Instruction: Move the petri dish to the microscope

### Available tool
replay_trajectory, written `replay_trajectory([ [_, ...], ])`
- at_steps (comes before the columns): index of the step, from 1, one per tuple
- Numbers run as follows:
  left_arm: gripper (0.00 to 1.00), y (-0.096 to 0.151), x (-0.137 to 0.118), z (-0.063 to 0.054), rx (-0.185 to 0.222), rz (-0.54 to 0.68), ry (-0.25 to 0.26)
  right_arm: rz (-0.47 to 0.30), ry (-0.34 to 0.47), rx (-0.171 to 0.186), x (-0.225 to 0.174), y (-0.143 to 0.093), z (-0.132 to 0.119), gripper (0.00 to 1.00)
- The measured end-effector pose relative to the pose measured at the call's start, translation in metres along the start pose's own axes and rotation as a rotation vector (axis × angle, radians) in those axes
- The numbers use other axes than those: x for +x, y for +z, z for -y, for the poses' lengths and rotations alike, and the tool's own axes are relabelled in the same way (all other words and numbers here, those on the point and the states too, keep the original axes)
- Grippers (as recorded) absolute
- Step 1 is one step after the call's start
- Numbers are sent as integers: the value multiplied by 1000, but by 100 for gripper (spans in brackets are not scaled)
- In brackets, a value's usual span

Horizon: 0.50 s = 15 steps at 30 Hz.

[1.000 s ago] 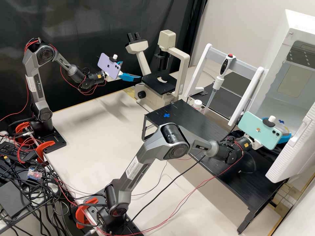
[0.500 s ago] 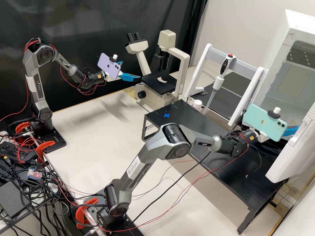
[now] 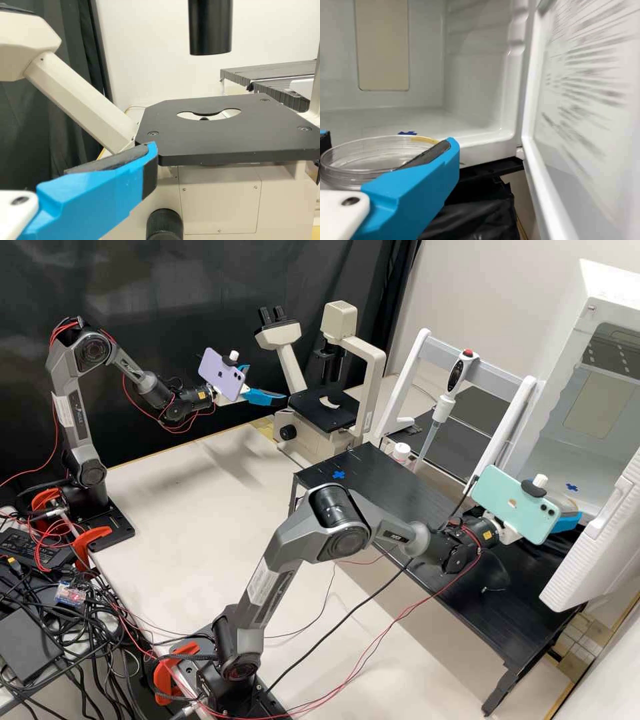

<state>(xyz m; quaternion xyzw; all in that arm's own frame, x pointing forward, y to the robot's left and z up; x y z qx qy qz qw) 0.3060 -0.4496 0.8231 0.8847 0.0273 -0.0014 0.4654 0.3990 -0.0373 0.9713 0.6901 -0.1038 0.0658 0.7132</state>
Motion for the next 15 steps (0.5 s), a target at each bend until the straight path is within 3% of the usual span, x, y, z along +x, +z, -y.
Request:
replay_trajectory([
  [3,100,0,0,0,0,0,0,-33,36,8,-32,-5,-6,0],
  [9,100,0,0,0,0,0,0,-159,92,62,-95,-26,-8,0],
  [15,100,0,0,0,0,0,0,-278,28,58,-145,-53,13,0],
])
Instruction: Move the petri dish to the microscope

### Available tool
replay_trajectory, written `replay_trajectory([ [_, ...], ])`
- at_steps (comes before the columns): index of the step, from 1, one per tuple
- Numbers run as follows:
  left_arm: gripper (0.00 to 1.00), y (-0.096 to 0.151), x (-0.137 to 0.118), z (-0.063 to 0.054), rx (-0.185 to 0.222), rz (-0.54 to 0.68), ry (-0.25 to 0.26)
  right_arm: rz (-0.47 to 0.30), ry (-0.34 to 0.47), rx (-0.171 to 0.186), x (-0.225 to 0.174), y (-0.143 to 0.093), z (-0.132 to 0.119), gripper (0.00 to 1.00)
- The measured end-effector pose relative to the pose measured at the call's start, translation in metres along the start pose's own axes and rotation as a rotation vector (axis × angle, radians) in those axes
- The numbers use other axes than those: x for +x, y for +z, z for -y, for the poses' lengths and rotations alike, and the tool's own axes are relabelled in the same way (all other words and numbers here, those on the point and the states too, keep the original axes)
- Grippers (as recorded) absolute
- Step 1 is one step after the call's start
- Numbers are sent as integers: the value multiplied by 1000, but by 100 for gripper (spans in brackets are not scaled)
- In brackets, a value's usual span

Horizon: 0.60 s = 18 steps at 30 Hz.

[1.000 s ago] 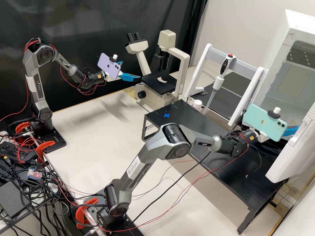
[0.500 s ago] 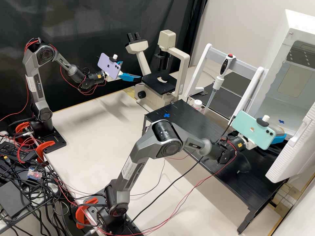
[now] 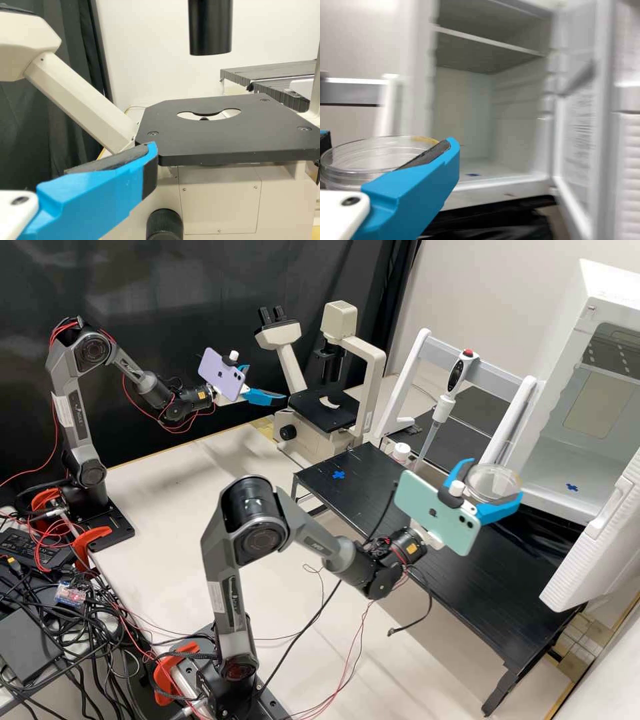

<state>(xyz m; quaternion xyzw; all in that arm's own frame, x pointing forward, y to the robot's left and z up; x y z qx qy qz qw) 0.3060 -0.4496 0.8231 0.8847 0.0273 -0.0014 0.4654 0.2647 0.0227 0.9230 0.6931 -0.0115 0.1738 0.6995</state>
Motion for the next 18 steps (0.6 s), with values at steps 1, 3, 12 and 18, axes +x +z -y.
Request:
replay_trajectory([
  [1,100,0,0,0,0,0,0,-11,-27,10,-5,-5,7,0],
  [3,100,0,0,0,0,0,0,-37,-67,19,-11,-15,19,0],
  [12,100,0,0,0,0,0,0,-246,-241,-20,-33,-79,81,0],
  [18,100,0,0,0,0,0,0,-387,-292,-14,-44,-126,110,0],
])
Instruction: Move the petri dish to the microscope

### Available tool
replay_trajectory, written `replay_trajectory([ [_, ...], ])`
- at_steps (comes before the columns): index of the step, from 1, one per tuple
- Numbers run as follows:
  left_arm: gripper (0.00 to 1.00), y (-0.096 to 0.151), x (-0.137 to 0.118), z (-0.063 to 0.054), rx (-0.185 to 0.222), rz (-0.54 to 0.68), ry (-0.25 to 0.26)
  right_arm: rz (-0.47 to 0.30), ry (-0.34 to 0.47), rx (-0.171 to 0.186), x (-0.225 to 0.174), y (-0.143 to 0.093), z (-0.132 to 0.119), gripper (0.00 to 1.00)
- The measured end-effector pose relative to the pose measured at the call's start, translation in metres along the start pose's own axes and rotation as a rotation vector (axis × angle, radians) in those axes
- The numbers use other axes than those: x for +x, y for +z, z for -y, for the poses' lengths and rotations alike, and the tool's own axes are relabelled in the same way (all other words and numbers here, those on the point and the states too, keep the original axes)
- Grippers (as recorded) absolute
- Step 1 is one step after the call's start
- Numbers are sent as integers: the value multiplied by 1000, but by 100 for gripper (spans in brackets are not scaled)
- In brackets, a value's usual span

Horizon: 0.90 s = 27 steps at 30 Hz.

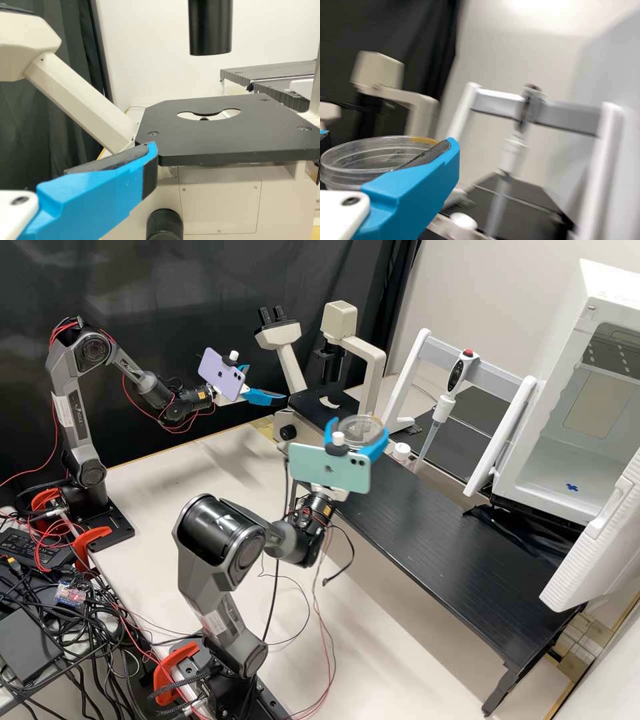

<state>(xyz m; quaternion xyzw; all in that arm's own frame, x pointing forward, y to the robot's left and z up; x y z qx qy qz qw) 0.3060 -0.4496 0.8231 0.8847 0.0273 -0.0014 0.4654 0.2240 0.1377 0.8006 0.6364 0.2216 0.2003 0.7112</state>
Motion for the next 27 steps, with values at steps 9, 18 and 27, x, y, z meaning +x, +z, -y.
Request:
replay_trajectory([
  [9,100,0,0,0,0,0,0,-126,-103,2,39,-46,45,0],
  [18,100,0,0,0,0,0,0,-96,-208,-7,84,-52,84,0],
  [27,100,0,0,0,0,0,0,-30,-284,-14,136,-45,105,0],
])
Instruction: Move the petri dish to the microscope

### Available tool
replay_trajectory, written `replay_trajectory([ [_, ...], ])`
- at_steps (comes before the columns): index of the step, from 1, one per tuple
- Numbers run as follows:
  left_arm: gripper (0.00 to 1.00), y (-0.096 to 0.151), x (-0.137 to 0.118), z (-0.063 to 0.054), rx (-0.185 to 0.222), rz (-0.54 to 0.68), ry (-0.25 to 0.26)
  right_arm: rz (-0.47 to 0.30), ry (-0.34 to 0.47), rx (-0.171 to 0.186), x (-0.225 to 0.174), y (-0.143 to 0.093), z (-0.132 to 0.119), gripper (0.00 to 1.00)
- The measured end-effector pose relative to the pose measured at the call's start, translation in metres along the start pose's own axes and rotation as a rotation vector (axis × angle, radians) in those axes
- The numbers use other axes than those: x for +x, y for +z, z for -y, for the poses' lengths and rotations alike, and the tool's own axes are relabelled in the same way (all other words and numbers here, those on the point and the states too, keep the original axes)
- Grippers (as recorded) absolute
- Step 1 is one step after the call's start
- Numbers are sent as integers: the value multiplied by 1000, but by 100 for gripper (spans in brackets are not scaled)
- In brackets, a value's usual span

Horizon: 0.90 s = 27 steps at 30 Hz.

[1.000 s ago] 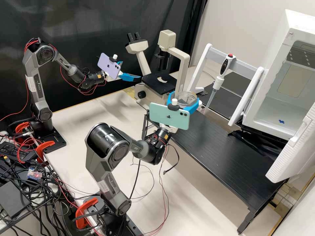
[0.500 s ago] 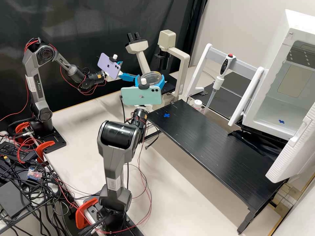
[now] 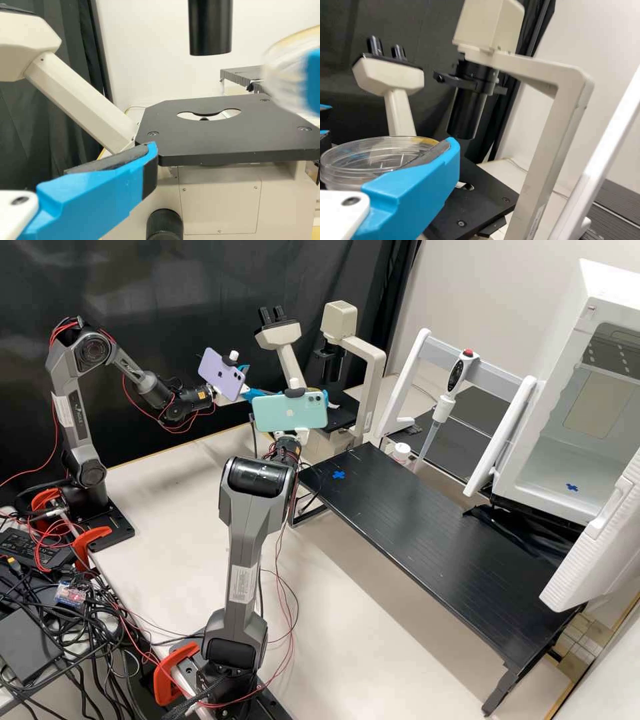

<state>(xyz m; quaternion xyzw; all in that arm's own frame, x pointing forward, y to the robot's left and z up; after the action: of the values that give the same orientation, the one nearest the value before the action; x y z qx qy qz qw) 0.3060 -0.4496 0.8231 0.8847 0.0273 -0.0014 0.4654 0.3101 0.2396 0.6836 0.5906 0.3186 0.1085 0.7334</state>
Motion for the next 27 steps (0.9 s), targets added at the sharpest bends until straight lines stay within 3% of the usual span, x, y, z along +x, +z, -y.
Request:
replay_trajectory([
  [9,100,0,0,0,0,0,0,65,-68,23,41,15,7,0],
  [18,100,0,0,0,0,0,0,120,-122,89,76,31,16,0],
  [24,100,0,0,0,0,0,0,112,-139,90,91,31,17,0],
  [27,100,0,0,0,0,0,0,91,-151,72,101,34,19,0],
])
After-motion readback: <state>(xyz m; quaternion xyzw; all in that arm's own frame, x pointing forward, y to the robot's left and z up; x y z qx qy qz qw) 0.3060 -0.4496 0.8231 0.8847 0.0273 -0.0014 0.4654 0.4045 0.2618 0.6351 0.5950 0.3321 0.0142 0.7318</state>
